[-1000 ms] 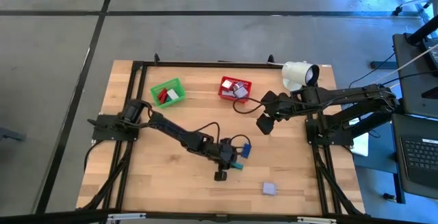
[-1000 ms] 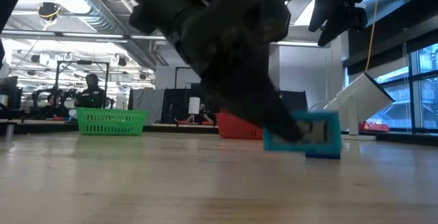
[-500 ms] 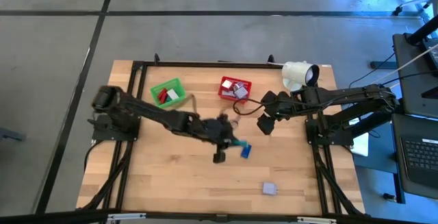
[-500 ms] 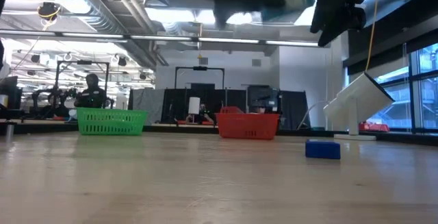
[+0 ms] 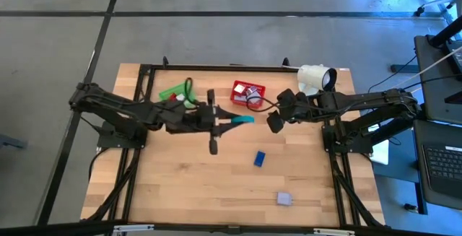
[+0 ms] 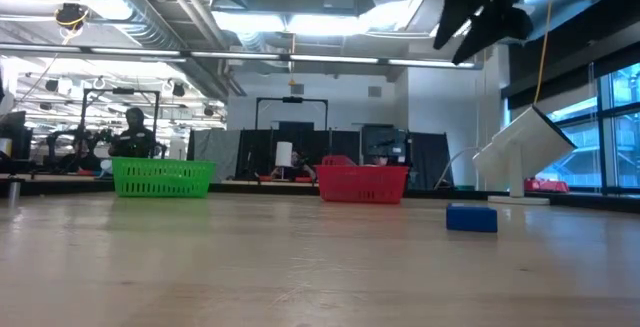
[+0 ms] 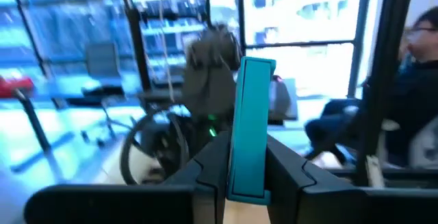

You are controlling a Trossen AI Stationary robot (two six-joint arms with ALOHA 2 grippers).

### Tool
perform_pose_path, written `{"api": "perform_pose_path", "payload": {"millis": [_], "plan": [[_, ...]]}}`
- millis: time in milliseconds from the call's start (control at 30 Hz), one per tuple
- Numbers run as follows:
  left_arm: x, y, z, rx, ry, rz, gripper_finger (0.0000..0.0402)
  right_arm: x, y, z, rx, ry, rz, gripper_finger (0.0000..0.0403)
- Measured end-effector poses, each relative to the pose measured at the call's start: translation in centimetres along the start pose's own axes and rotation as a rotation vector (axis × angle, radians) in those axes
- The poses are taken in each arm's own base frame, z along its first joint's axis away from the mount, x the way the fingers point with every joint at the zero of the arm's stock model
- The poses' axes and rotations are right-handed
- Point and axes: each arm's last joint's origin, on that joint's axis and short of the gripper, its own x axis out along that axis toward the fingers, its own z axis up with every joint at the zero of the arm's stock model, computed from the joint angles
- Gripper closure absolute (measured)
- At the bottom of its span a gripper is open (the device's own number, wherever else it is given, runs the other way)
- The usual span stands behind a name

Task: Pick & Place Office items
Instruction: Put the blue digital clock into the green bin

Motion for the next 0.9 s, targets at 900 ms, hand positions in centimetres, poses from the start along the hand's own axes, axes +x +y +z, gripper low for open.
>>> {"api": "perform_pose_path", "payload": {"millis": [900], "plan": [[0.5, 5.9, -0.6, 0.017, 0.073, 0.608, 0.0338, 1.2, -1.7, 3.9, -0.502, -0.217, -0.182, 0.0156]]}}
